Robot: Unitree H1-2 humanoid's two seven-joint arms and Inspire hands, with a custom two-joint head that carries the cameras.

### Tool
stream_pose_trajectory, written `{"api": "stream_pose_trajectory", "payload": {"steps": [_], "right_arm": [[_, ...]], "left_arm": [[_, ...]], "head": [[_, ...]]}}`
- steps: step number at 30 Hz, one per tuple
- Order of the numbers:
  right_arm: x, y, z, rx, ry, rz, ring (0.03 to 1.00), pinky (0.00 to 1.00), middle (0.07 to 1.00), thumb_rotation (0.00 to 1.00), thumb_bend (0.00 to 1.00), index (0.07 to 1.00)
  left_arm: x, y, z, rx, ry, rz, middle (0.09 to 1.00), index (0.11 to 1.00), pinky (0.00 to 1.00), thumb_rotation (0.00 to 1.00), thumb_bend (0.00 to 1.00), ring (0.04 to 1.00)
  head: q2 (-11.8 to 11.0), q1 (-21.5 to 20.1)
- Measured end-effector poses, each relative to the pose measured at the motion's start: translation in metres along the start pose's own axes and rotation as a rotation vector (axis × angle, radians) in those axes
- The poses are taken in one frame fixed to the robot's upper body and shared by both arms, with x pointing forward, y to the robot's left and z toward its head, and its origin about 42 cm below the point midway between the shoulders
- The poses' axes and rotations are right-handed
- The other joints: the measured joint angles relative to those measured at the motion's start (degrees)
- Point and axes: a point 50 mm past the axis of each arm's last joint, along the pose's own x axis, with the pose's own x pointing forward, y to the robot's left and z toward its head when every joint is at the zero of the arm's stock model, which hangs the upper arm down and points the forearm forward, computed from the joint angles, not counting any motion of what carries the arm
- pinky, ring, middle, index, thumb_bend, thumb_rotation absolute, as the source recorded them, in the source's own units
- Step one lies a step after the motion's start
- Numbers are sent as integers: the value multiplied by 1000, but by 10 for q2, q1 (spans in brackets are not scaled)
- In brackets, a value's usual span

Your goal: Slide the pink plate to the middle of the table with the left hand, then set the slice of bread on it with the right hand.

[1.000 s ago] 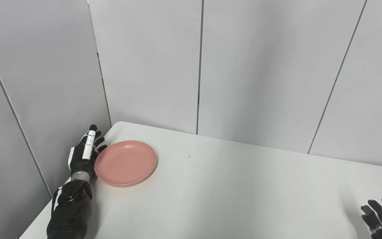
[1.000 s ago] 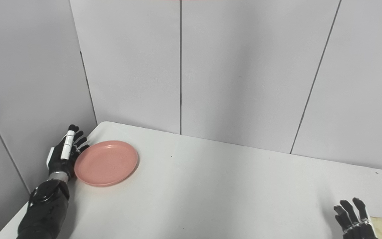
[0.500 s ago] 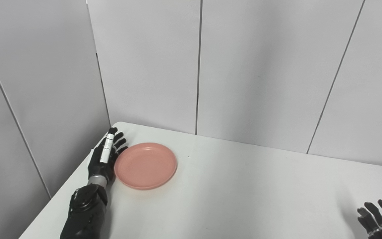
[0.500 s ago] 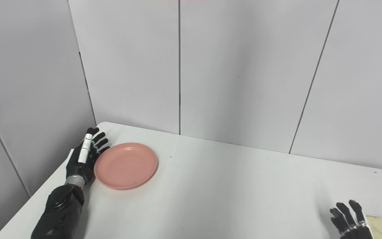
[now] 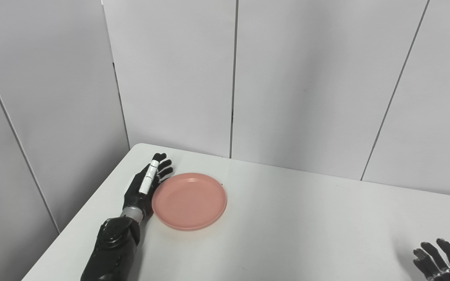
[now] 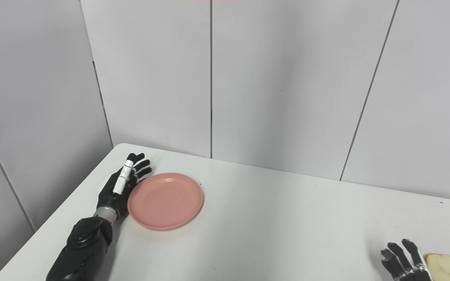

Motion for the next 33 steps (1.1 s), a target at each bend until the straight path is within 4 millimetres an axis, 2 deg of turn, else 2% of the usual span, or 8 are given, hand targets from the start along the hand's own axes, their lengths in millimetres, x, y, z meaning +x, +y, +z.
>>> {"api": "stream_pose_trajectory", "payload": {"steps": [2,4,10,17,19,25,29,33], "right_arm": [[-1,1,0,-6,2,-3,829,840,848,907,721,898],[-3,2,0,-6,2,-6,825,830,842,892,733,888],[-6,11,0,-13,1,-13,793,786,812,819,786,855],[-17,44,-2,4,22,-21,795,788,811,789,828,847],[-17,47,-3,-6,45,-22,798,798,814,792,827,852],[-16,76,-6,14,88,-29,805,808,823,811,822,863],[-16,94,-9,31,103,-22,807,813,825,812,815,867],[-16,95,-9,30,108,-27,811,817,831,818,808,871]], "left_arm": [[0,-6,-1,-1,4,-19,837,829,769,762,856,853],[0,-14,-2,-9,6,-35,842,829,759,756,862,853],[-1,-41,-1,-64,32,-92,845,836,790,753,871,866],[-6,-62,-1,-82,65,-180,862,865,789,770,882,872],[-6,-64,0,-84,76,-188,864,869,785,774,873,877],[-7,-76,-2,-84,84,-220,878,869,830,769,893,891],[-11,-99,-8,-123,95,-243,884,876,856,796,928,894],[-14,-122,-10,-164,111,-246,878,887,869,833,934,891]], "head": [[10,-22],[11,-25],[41,-102],[63,-165],[69,-205],[74,-236],[78,-249],[80,-258]]}}
